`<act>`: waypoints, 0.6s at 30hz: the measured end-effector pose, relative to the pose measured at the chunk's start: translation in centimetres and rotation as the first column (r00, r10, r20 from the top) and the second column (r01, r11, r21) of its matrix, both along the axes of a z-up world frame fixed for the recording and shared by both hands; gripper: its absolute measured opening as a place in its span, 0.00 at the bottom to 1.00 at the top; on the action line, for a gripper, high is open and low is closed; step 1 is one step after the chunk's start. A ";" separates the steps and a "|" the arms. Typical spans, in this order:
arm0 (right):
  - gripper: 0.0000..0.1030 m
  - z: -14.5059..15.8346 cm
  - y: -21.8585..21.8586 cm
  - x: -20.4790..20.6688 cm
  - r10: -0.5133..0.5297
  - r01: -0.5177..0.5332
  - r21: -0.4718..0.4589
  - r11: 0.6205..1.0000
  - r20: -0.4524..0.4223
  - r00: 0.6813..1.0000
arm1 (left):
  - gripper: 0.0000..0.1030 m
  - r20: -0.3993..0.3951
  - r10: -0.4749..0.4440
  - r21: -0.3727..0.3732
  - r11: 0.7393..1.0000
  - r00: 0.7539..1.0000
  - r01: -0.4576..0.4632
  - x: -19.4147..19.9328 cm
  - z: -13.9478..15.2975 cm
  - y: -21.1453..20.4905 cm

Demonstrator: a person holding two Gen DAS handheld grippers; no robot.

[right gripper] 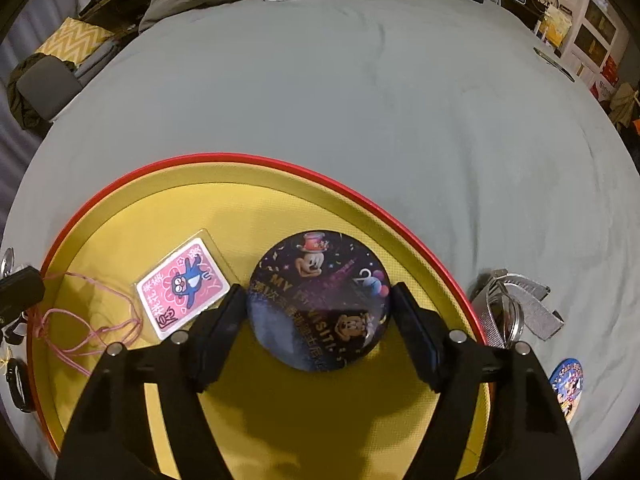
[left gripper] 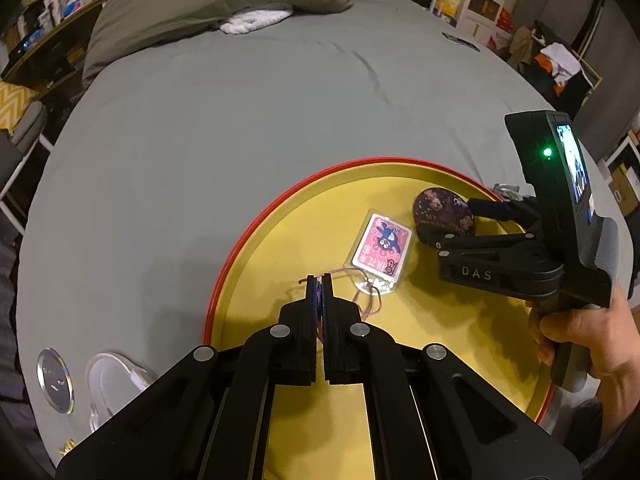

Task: Organize jewelry
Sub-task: 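Lift the pink card badge with the left gripper while the right gripper carries the round badge off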

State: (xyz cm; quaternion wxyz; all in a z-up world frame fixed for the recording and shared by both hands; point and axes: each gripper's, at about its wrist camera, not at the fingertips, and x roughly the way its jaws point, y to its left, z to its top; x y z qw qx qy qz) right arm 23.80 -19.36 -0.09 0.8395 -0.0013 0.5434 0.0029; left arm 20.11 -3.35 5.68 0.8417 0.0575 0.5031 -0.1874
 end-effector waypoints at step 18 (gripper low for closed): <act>0.67 2.4 -1.1 -1.7 0.021 -0.023 0.033 0.999 0.052 0.998 | 0.02 0.085 -0.027 -0.003 1.000 0.996 0.027 -0.7 5.4 -2.1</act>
